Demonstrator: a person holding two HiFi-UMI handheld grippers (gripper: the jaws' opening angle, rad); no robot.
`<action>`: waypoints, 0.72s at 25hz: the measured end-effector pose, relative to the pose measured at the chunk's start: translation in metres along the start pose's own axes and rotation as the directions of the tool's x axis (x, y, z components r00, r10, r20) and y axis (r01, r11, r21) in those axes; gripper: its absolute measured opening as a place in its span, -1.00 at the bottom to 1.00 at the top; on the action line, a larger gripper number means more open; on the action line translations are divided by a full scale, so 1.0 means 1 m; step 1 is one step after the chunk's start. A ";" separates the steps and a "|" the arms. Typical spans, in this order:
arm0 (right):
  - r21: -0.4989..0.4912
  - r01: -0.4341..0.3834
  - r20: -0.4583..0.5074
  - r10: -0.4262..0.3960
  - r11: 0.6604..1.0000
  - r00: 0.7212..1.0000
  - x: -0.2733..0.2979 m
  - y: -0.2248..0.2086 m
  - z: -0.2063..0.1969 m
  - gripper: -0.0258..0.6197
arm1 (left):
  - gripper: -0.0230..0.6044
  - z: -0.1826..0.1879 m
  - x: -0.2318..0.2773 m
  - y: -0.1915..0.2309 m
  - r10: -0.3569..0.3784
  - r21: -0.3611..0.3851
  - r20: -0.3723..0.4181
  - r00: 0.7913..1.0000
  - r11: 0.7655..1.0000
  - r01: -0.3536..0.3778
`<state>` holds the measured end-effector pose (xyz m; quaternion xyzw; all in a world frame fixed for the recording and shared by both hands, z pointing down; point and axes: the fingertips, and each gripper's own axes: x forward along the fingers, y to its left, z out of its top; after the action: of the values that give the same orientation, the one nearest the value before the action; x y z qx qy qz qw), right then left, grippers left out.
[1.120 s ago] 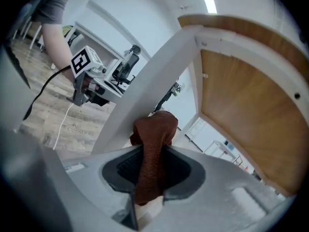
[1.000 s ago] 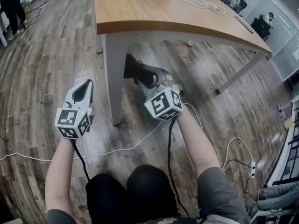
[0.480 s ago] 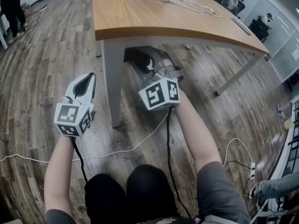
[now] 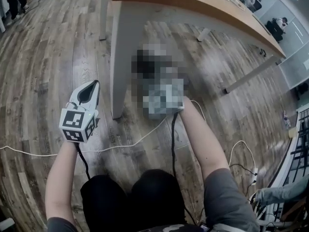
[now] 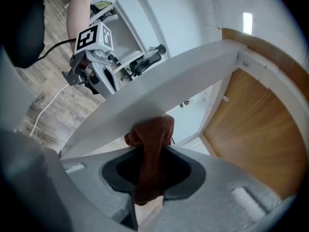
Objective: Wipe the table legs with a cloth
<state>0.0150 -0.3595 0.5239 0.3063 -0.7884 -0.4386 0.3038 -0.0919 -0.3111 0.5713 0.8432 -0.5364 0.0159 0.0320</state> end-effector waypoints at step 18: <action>0.049 -0.279 -0.135 0.283 0.959 0.950 0.055 0.200 -0.097 -0.64 | -0.86 -0.173 -0.029 0.000 0.007 -0.107 -0.187 0.982 0.994 -0.028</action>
<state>0.0098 -0.3635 0.7530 0.2255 -0.8070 -0.3564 0.4133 -0.1033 -0.2729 0.7420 0.8302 -0.5386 0.0656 0.1282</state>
